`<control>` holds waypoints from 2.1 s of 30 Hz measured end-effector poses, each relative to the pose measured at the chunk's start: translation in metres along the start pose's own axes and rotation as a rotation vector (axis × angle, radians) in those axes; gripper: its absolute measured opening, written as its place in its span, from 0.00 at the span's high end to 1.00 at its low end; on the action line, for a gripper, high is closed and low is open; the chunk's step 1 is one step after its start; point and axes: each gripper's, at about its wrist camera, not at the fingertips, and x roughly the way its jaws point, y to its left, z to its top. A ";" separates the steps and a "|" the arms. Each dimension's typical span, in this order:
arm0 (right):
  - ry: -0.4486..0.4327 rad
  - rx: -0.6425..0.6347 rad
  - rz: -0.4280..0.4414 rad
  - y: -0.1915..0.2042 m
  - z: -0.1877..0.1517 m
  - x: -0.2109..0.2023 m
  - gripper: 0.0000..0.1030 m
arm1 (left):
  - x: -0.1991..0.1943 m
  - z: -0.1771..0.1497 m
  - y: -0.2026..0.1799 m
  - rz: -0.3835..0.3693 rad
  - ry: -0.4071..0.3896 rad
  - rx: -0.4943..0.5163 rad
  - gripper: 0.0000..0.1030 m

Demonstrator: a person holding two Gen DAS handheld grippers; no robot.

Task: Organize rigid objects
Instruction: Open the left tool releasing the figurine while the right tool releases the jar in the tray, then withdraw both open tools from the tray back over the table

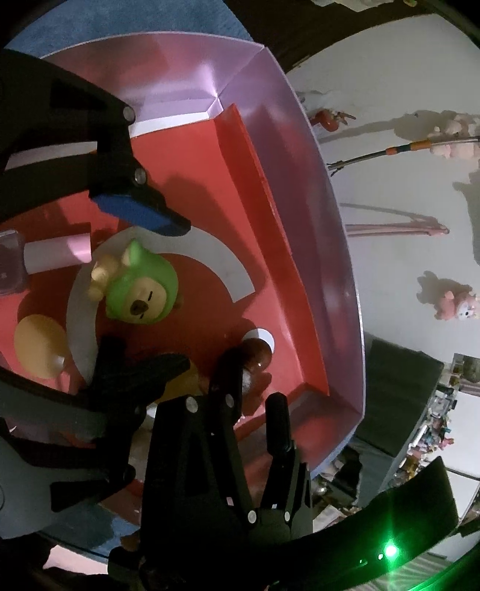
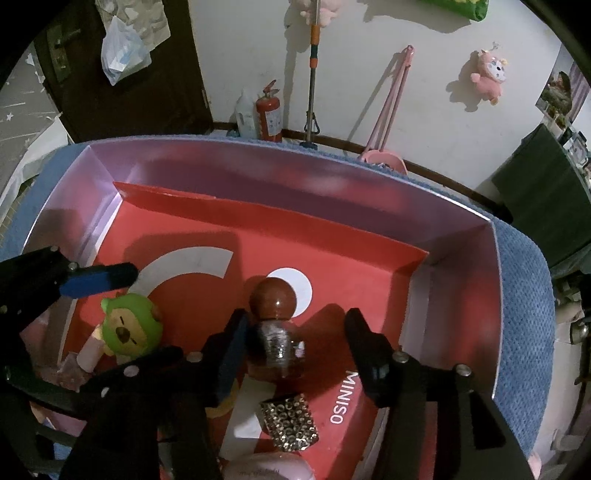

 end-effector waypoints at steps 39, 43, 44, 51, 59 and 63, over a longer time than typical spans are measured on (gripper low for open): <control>-0.575 -0.024 -0.045 0.058 -0.225 -0.199 0.00 | -0.162 -0.193 -0.073 0.148 -0.531 -0.118 0.06; -0.544 0.012 -0.028 0.063 -0.251 -0.173 0.00 | -0.143 -0.215 -0.074 0.182 -0.475 -0.122 0.06; -0.530 0.026 -0.020 0.063 -0.257 -0.163 0.00 | -0.136 -0.219 -0.071 0.168 -0.446 -0.138 0.06; -0.449 0.101 0.035 0.058 -0.269 -0.124 0.00 | -0.107 -0.231 -0.055 0.188 -0.324 -0.199 0.06; -0.383 0.117 0.048 0.057 -0.268 -0.104 0.00 | -0.099 -0.231 -0.045 0.161 -0.261 -0.238 0.06; -0.366 0.110 0.064 0.061 -0.265 -0.100 0.00 | -0.102 -0.230 -0.045 0.175 -0.264 -0.226 0.06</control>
